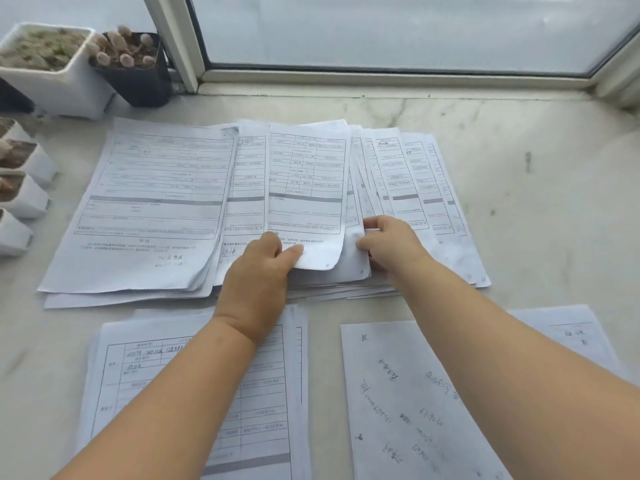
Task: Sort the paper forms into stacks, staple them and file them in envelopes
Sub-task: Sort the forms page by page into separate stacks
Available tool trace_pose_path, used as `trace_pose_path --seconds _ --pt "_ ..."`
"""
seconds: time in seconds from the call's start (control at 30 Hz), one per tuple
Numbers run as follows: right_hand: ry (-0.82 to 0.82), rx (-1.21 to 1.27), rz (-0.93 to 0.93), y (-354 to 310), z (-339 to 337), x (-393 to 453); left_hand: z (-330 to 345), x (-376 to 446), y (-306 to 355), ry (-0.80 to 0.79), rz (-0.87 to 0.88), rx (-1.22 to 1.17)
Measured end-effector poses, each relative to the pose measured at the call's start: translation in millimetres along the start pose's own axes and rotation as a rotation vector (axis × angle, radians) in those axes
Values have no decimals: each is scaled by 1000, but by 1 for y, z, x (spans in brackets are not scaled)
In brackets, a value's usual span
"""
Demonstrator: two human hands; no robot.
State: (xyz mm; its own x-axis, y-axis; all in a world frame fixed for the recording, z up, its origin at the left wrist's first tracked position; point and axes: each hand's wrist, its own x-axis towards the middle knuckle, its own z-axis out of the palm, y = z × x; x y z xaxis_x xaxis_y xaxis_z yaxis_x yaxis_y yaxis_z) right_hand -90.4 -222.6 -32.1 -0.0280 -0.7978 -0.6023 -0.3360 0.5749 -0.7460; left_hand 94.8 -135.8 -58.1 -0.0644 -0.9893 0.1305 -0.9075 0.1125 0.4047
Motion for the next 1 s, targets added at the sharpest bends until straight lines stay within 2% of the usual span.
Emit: trace_pose_path --seconds 0.27,0.33,0.43,0.57,0.67,0.77,0.9,1.0 --pt "158 -54 -118 16 10 -1 2 7 7 -38 99 303" --pt "160 -76 -127 15 12 4 0 8 13 -112 86 366" --pt "170 -29 -150 15 7 0 0 10 14 -220 50 309" --pt "309 12 -357 30 -14 -40 -11 10 10 -322 35 244" --pt "351 50 -441 56 -35 -84 -28 -5 13 -125 195 192" --pt "269 20 -397 92 -44 -136 -46 -48 27 25 243 96" --pt "-81 -114 -246 137 -24 -212 -50 -151 51 12 86 -96" --pt "-240 -247 -133 163 -9 -248 -50 -234 72 -69 -24 -202"
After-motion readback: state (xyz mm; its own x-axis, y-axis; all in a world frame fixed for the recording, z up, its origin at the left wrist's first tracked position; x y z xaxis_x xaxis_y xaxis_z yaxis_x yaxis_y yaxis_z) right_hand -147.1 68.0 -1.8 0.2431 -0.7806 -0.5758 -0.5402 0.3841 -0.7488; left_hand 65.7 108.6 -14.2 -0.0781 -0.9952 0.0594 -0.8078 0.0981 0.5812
